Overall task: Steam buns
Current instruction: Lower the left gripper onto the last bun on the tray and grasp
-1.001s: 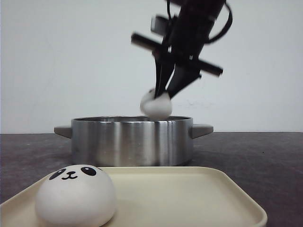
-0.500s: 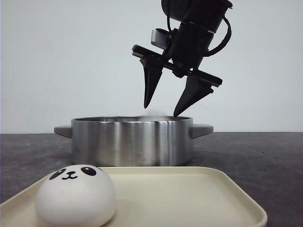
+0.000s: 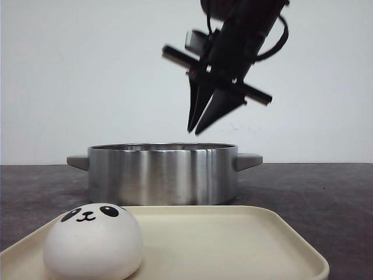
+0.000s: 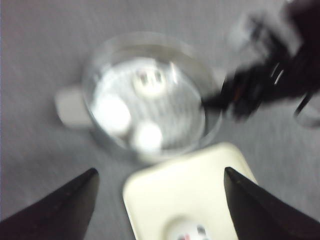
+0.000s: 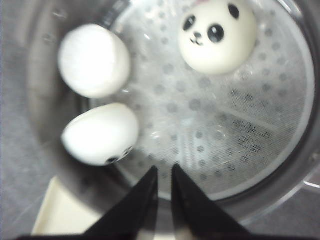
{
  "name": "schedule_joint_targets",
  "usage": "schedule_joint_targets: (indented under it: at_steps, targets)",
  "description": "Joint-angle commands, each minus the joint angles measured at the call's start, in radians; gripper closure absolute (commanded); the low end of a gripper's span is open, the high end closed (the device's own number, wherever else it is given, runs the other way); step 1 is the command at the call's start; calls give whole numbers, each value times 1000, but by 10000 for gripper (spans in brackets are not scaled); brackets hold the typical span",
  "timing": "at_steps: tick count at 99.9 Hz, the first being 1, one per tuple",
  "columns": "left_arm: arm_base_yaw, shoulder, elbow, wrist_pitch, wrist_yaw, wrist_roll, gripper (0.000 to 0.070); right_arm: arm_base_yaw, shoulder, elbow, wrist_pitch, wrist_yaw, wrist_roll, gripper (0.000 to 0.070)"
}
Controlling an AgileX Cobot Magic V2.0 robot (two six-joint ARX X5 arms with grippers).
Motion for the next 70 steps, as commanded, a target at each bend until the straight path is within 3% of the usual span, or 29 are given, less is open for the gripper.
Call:
schedule_joint_targets:
  at_steps: [1,15,31,70]
  targets:
    - [-45,7,-58,25,7,-72,225,29,-64,19,11,10,-23,684]
    - [-146,8,-214,114,8,-149,225,77,-225,19,-2,103,-37,684]
    - [-251,42,-322,193,6,-227,224,117,-403,19,1,142,-54,687]
    - [-352,285,-336,206,9,-234,224,124,-587,19,-20,210,-52,687]
